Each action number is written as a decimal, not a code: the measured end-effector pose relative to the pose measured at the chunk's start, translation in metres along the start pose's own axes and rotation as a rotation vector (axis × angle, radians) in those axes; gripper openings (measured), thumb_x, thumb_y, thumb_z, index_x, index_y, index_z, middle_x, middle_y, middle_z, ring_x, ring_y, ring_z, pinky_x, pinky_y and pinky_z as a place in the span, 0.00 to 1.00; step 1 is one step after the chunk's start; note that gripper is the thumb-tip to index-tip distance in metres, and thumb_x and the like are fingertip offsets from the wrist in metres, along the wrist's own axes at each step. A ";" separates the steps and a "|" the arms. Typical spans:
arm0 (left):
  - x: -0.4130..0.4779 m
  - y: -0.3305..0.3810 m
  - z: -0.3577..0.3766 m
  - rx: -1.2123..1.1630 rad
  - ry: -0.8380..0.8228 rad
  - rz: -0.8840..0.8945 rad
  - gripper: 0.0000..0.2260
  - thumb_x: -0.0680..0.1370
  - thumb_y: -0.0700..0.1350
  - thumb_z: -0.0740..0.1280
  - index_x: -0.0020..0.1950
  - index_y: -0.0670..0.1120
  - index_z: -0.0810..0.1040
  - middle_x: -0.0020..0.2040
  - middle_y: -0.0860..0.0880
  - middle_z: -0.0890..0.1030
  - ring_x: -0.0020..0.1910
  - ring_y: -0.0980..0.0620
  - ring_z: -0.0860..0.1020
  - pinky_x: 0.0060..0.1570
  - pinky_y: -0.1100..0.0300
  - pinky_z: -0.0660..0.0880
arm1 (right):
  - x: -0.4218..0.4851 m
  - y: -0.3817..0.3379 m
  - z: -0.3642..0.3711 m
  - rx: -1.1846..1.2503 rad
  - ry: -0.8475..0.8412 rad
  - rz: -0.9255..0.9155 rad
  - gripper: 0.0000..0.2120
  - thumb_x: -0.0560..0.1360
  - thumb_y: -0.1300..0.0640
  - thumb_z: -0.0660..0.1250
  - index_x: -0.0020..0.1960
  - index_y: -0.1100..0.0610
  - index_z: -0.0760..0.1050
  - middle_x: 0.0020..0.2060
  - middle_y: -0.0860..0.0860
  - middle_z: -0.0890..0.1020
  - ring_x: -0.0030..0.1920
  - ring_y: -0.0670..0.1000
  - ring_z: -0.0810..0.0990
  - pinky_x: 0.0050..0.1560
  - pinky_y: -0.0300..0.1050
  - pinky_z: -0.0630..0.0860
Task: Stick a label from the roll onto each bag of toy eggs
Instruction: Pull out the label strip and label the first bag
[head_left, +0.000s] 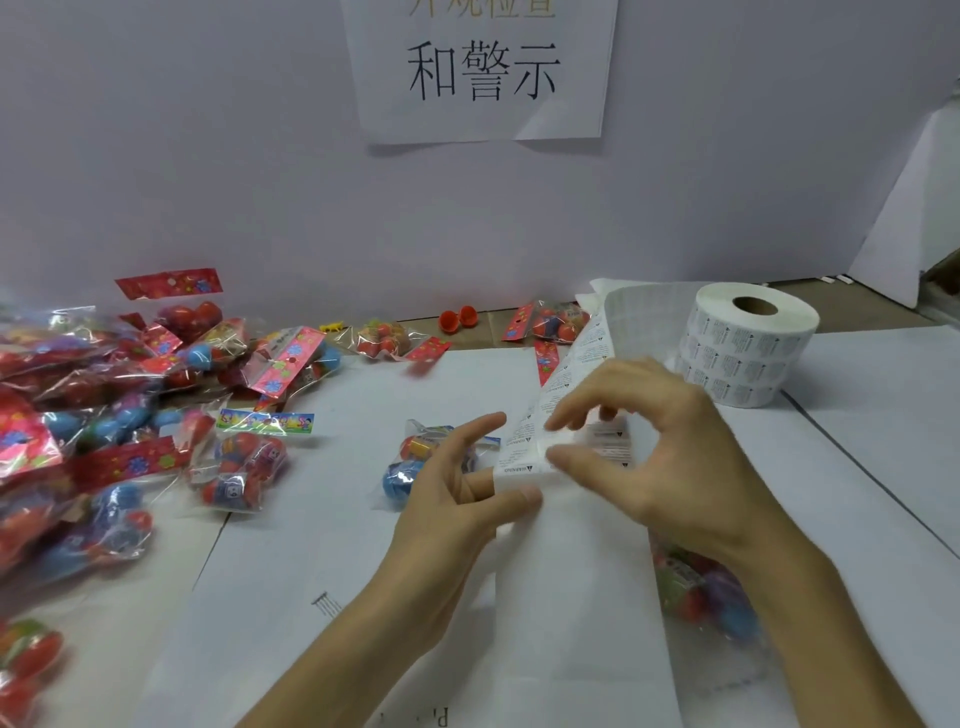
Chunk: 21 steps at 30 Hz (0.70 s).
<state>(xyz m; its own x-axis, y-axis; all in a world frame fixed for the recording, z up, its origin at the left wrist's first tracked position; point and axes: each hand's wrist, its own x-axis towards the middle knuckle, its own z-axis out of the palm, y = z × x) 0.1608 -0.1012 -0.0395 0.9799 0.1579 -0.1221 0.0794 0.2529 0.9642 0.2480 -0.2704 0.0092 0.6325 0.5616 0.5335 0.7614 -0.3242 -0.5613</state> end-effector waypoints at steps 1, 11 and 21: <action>0.000 0.000 0.000 0.004 0.019 0.015 0.29 0.76 0.36 0.73 0.71 0.58 0.72 0.53 0.42 0.87 0.53 0.44 0.86 0.48 0.57 0.81 | 0.000 0.001 0.003 -0.032 -0.056 0.014 0.08 0.69 0.48 0.79 0.44 0.46 0.82 0.42 0.43 0.81 0.49 0.48 0.77 0.54 0.47 0.72; 0.000 -0.003 0.000 0.085 -0.010 0.100 0.31 0.77 0.26 0.67 0.69 0.59 0.75 0.52 0.41 0.87 0.53 0.41 0.85 0.51 0.54 0.81 | 0.000 0.004 0.004 -0.058 -0.147 0.131 0.10 0.67 0.51 0.80 0.43 0.44 0.81 0.43 0.43 0.79 0.49 0.46 0.77 0.52 0.45 0.73; 0.000 -0.003 0.001 0.104 -0.062 0.168 0.32 0.75 0.23 0.65 0.67 0.57 0.77 0.46 0.44 0.87 0.45 0.51 0.86 0.42 0.65 0.79 | 0.000 0.001 0.000 0.071 -0.153 0.181 0.06 0.67 0.57 0.80 0.38 0.50 0.83 0.38 0.47 0.82 0.43 0.48 0.79 0.47 0.48 0.75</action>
<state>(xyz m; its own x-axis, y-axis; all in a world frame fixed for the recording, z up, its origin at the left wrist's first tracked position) 0.1603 -0.1032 -0.0419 0.9901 0.1296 0.0537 -0.0703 0.1275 0.9893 0.2482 -0.2710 0.0088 0.7248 0.6098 0.3206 0.6221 -0.3792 -0.6850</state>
